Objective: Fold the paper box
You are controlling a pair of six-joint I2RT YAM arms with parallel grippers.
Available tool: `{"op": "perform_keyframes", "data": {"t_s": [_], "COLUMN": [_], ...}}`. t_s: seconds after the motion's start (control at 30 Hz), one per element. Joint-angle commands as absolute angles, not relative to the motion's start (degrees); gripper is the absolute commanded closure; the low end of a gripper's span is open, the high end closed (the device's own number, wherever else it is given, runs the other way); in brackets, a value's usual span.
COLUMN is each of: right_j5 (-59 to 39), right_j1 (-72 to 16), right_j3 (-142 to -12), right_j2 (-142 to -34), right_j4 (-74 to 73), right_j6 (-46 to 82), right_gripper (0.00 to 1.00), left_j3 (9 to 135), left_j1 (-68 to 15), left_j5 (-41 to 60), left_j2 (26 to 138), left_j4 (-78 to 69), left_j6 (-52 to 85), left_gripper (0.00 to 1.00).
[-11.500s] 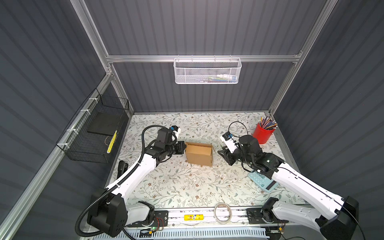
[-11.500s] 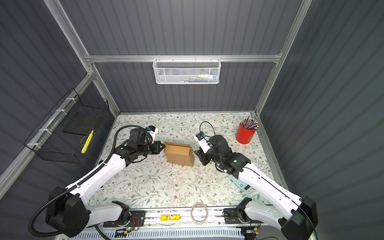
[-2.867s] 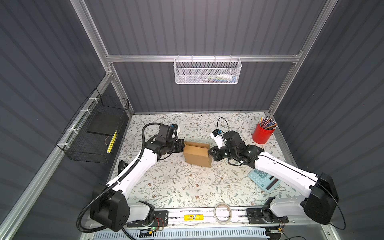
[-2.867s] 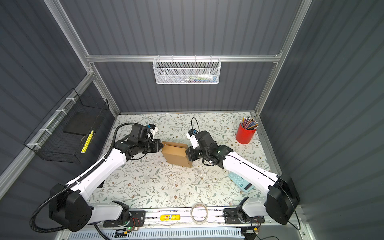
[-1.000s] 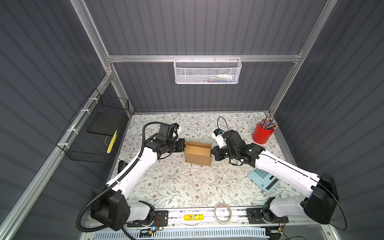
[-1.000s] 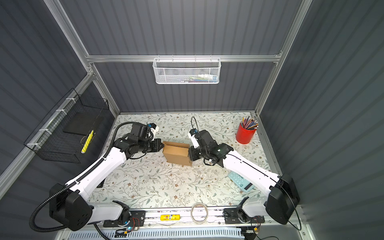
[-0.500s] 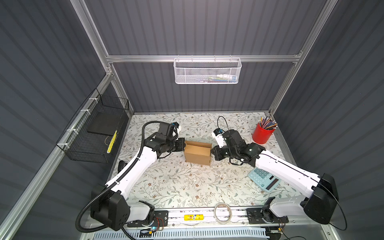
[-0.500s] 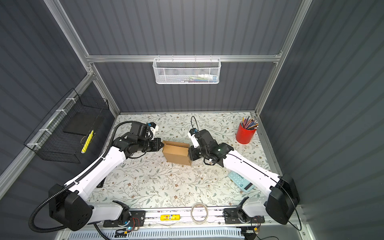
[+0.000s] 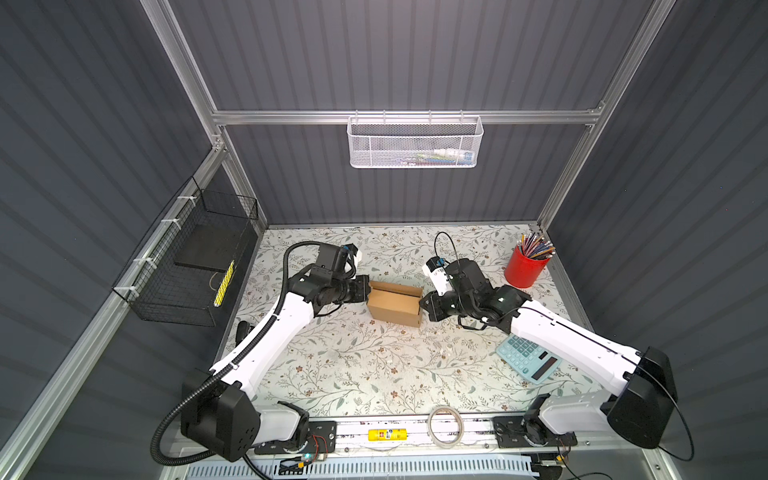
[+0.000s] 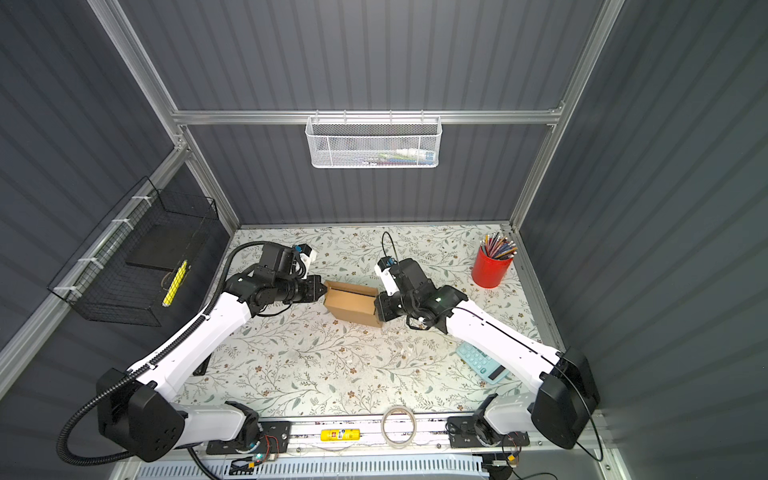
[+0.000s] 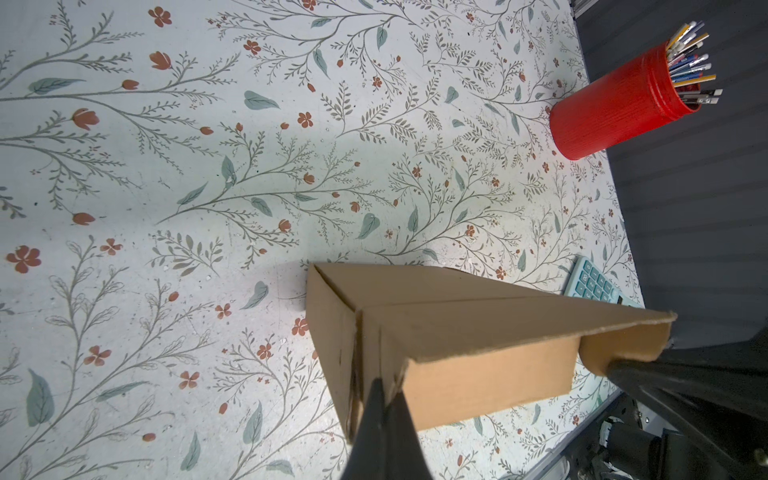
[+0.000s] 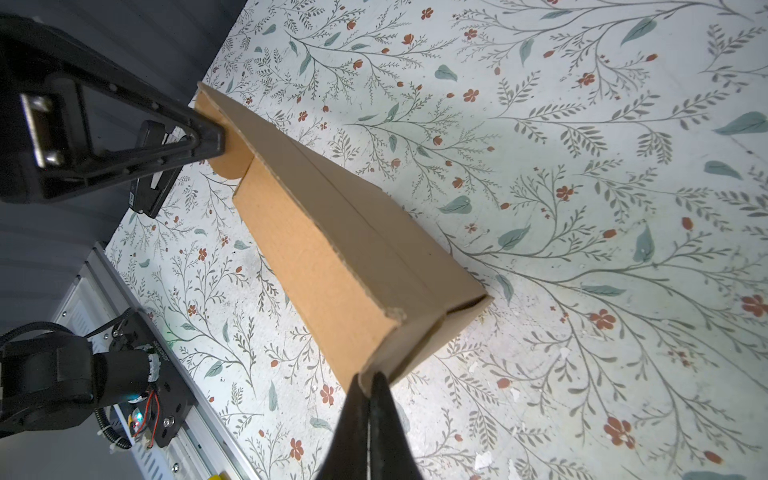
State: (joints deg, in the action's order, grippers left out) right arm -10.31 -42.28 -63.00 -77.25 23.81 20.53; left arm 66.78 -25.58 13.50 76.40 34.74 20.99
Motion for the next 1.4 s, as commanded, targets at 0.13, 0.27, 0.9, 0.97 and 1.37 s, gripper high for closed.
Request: {"op": "perform_keyframes", "data": {"t_s": [0.13,0.27,0.9,0.97,1.37], "right_j5": [-12.5,-12.4,-12.5,-12.6,-12.5], "right_j1": [-42.3,-42.3,-41.0,-40.8,-40.5], "right_j3": [-63.8,-63.4,-61.7,-61.8,-63.3], "right_j2": [-78.1,-79.0,-81.2,-81.6,-83.4], "right_j4": [22.6,21.1,19.2,19.2,20.0], "right_j6": [22.2,22.4,19.9,19.2,15.8], "right_gripper": [0.94,0.94,0.94,0.94,0.93], "left_j3": [66.7,66.2,63.1,62.6,61.8], "left_j1": [-26.2,-26.2,-26.2,-26.2,-26.2], "left_j5": [14.7,14.8,12.4,12.1,11.2], "left_j2": [75.8,76.0,77.9,78.4,81.0], "left_j4": [33.8,33.3,30.7,30.2,28.2], "left_j6": [20.3,20.5,19.7,19.6,19.3], "left_gripper": [1.00,1.00,1.00,1.00,1.00]}}
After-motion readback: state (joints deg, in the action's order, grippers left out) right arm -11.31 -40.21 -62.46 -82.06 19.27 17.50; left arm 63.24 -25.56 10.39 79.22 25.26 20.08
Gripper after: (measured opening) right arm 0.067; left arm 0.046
